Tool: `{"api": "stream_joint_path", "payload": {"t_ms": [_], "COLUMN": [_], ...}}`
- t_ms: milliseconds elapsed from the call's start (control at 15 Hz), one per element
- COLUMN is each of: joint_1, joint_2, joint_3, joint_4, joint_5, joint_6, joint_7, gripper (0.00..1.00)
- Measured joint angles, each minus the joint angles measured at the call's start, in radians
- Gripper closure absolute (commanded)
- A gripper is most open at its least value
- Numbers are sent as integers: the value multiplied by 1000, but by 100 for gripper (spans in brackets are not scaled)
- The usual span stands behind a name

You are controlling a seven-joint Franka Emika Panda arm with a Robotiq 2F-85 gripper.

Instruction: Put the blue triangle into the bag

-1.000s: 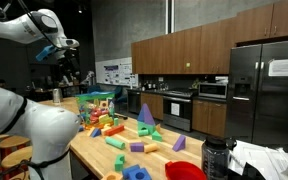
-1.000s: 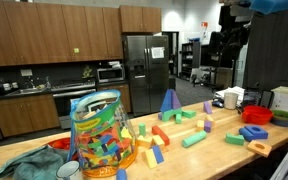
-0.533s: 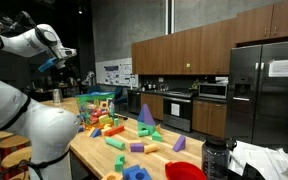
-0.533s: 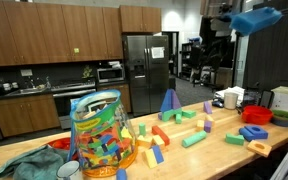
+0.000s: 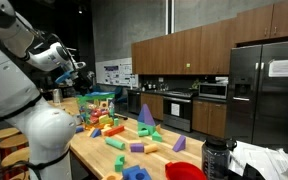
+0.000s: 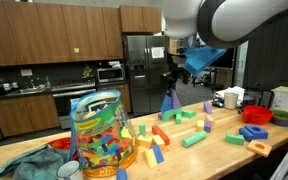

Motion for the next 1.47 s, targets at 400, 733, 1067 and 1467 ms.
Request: {"api": "stream_joint_path", "payload": {"t_ms": [400, 733, 1067, 1467], "joint_1": [3, 60, 61, 159], "joint_2": [93, 152, 348, 593], "joint_3": [3, -24, -30, -177], "joint_4": [56, 49, 53, 111], "joint_5": [-39, -78, -240, -330], "joint_6": [1, -28, 36, 112], "joint_7": [24, 49, 99, 94], "gripper": [0, 0, 0, 0]}}
